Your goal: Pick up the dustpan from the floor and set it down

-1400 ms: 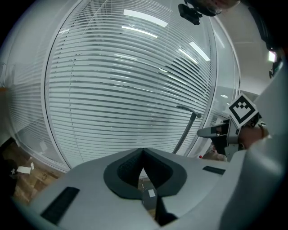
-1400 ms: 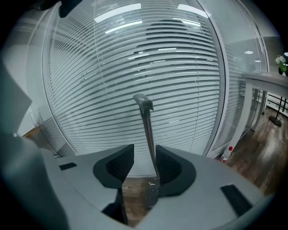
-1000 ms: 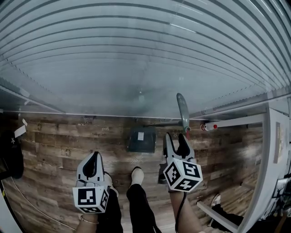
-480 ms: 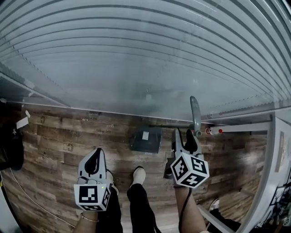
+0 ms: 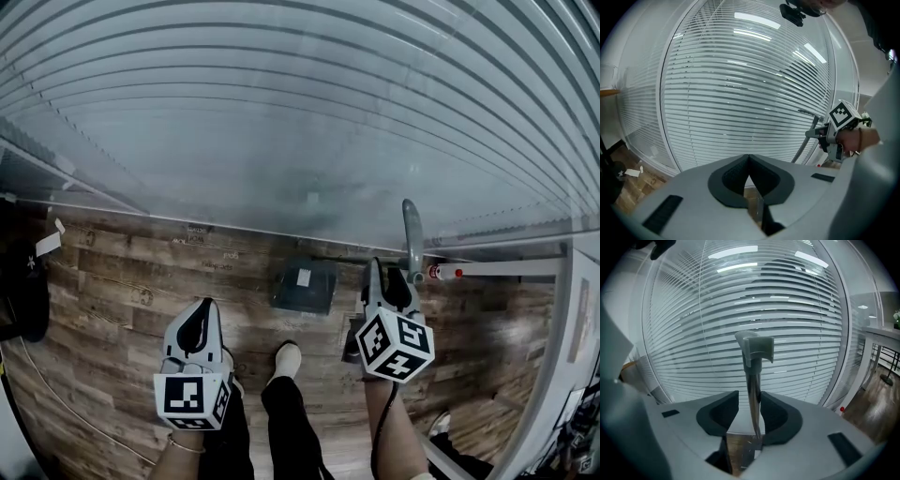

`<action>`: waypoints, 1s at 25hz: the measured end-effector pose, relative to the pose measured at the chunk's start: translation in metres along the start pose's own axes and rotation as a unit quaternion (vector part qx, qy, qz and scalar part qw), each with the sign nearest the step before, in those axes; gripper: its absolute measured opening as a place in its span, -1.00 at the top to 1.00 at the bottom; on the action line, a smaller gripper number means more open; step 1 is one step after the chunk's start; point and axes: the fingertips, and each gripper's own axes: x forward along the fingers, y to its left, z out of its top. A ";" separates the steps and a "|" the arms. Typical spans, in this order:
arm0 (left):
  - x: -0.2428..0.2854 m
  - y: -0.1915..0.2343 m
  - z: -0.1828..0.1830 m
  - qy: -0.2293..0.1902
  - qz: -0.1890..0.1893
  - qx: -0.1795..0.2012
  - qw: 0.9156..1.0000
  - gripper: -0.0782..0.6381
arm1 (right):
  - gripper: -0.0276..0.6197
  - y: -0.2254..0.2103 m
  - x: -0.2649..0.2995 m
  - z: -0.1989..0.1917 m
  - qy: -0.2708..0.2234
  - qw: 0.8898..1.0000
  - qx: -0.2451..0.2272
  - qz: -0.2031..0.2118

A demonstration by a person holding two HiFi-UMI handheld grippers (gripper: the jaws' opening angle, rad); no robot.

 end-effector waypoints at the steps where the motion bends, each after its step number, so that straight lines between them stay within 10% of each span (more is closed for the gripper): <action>1: -0.001 0.000 -0.001 0.001 0.001 0.000 1.000 0.73 | 0.42 0.000 0.000 0.001 0.000 1.000 0.000 -0.001; 25: -0.006 -0.009 0.002 0.008 0.001 -0.001 1.000 0.73 | 0.61 -0.005 -0.014 -0.001 0.005 1.000 -0.027 -0.015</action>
